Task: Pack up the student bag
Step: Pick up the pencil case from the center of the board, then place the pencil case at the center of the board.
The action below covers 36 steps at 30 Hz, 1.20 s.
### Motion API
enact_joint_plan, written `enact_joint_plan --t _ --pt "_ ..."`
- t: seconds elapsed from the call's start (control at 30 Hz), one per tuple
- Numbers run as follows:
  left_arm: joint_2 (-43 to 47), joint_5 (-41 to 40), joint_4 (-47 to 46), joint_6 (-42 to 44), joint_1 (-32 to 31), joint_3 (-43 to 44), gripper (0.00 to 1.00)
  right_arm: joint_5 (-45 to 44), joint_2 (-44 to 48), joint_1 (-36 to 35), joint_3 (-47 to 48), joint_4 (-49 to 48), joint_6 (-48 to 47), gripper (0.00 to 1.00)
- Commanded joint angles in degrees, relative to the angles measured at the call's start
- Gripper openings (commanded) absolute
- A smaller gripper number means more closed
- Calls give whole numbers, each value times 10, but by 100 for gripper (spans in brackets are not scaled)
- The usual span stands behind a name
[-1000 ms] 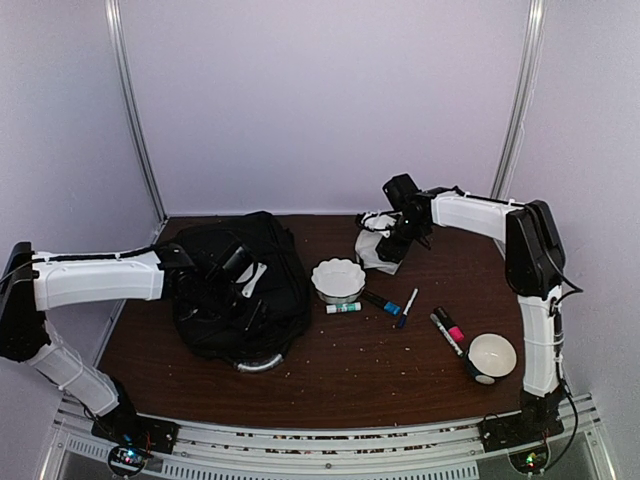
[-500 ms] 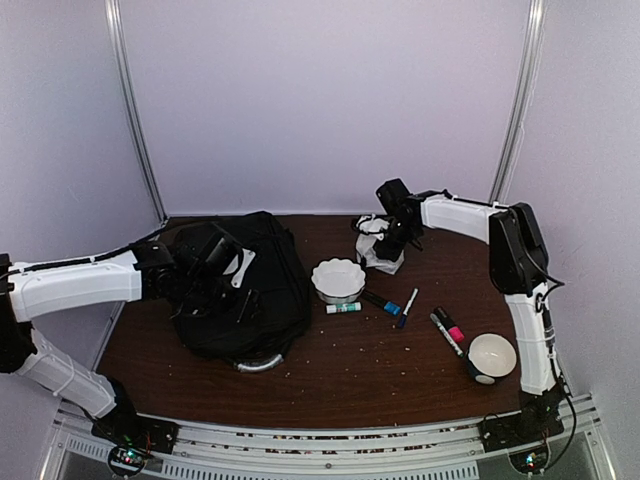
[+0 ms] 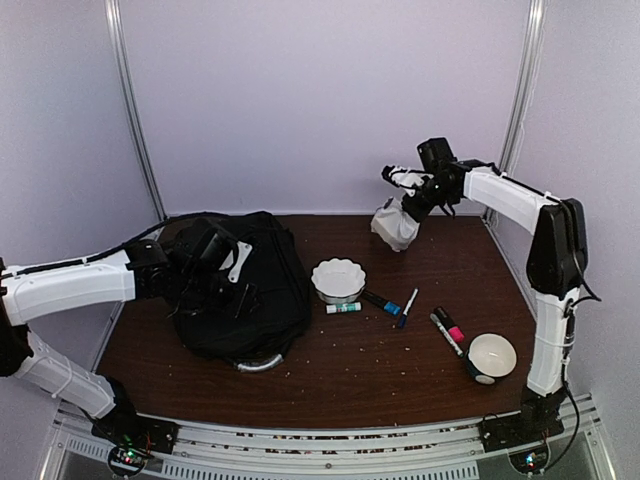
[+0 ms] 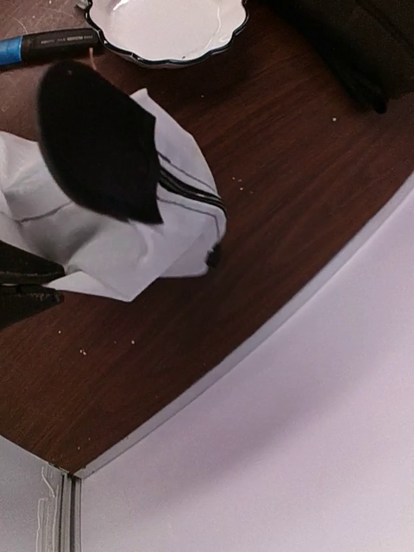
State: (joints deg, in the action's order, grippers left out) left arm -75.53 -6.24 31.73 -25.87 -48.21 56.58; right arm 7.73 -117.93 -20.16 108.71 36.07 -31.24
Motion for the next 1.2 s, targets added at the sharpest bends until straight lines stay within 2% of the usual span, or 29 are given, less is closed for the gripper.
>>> enact_joint_plan --t 0.0,0.13,0.37,0.6,0.73,0.87,0.97,1.17 --pt "-1 -13 -31 46 1 31 54 49 104 2 -5 -25 14 0" --pt "7 -11 -68 102 -5 38 54 117 172 1 -12 16 15 0" --pt "26 30 -161 183 -10 28 54 297 299 -14 -77 106 -7 0" --pt "45 81 -211 219 -17 8 53 353 385 -96 -202 128 -18 0" --pt "68 86 -212 217 -20 -16 52 404 375 -160 -243 143 -8 0" --pt "100 84 -221 210 -20 -59 52 452 345 -211 -291 107 -9 0" --pt "118 112 -240 203 -20 -92 52 465 300 -214 -333 72 -20 0" --pt "131 126 -247 195 -30 -113 51 431 212 -188 -363 92 -66 0"
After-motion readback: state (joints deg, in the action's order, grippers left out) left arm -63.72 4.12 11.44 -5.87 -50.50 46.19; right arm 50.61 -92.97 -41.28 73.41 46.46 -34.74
